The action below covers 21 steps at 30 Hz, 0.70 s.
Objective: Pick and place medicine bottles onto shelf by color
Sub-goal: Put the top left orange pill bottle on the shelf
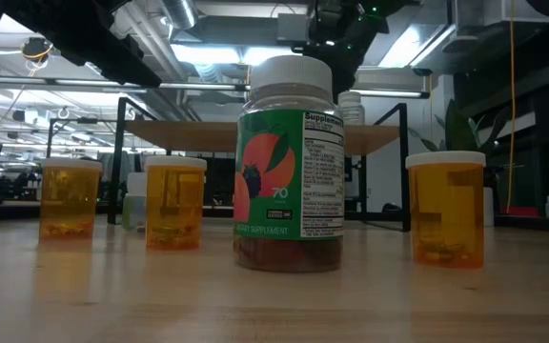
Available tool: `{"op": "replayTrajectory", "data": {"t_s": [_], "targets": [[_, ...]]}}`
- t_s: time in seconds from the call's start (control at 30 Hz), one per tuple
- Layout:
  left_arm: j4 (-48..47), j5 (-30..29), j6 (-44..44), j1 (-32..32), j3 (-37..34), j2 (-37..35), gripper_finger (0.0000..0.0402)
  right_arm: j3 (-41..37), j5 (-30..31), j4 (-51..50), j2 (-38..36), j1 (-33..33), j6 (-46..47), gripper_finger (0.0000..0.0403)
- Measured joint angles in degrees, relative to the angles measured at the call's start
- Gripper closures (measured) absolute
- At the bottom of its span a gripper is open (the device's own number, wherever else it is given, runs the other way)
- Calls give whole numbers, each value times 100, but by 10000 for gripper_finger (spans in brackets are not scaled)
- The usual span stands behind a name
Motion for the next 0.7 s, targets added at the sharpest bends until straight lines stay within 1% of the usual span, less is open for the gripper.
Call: {"op": "replayTrajectory", "data": {"t_s": [0.07,0.17,0.23,0.37,0.43,0.53,0.6,0.63,0.7], "targets": [[0,0,0,0,0,1,217,4,2,106,0,0,81,114],[0,0,0,0,0,0,217,151,8,366,0,0,285,109],[0,2,0,0,0,0,217,347,7,489,0,0,313,108],[0,0,-4,0,0,0,217,889,-52,370,-1,49,588,108],[0,2,-2,0,0,1,217,1234,-367,-26,-8,89,648,111],[0,2,-70,-2,0,0,217,1793,-1166,-850,-28,251,819,117],[0,4,-312,-1,0,1,217,2091,-1639,-1468,-40,445,883,122],[0,2,-460,0,0,0,217,2210,-1793,-1745,-42,561,885,123],[0,4,-728,0,0,1,217,2363,-1915,-2258,-42,839,886,127]]}}
